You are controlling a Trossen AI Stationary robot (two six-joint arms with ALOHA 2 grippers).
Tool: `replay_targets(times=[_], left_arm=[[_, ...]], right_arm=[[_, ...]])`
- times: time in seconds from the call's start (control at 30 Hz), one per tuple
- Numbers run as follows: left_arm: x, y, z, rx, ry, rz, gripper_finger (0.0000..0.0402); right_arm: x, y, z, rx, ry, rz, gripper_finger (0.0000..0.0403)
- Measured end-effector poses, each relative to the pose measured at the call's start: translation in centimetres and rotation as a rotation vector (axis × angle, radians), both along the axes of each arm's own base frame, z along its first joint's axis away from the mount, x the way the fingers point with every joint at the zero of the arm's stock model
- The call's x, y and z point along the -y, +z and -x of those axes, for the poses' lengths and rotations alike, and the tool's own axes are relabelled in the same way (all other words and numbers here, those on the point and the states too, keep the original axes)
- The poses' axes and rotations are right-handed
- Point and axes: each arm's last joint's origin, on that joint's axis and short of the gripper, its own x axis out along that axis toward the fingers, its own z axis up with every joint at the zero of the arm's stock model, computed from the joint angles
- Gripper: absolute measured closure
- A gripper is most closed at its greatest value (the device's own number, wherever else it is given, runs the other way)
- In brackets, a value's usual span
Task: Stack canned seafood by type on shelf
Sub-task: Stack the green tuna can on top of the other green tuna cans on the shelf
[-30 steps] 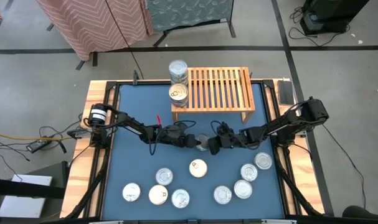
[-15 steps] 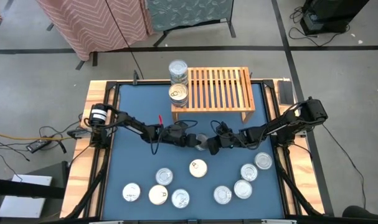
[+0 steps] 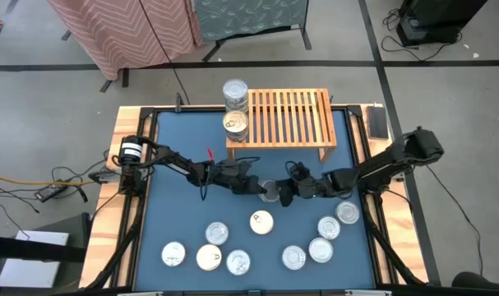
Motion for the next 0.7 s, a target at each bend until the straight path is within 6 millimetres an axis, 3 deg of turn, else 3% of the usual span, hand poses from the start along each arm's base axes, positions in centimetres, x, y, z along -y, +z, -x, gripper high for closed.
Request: replay_targets(times=[0.47,0.7], left_arm=[[-0.2,4.8,-0.2,0.343,-0.074,0.208,0.0251],[-0.1,10.4,1.5,0.492,-0.132,0.200,0.0251]], right_arm=[[0.5,7.0,6.3,0.092,-0.104,0.153,0.0403],[0.9,7.7,7.7,0.087,-0.110,0.178,0.0403]])
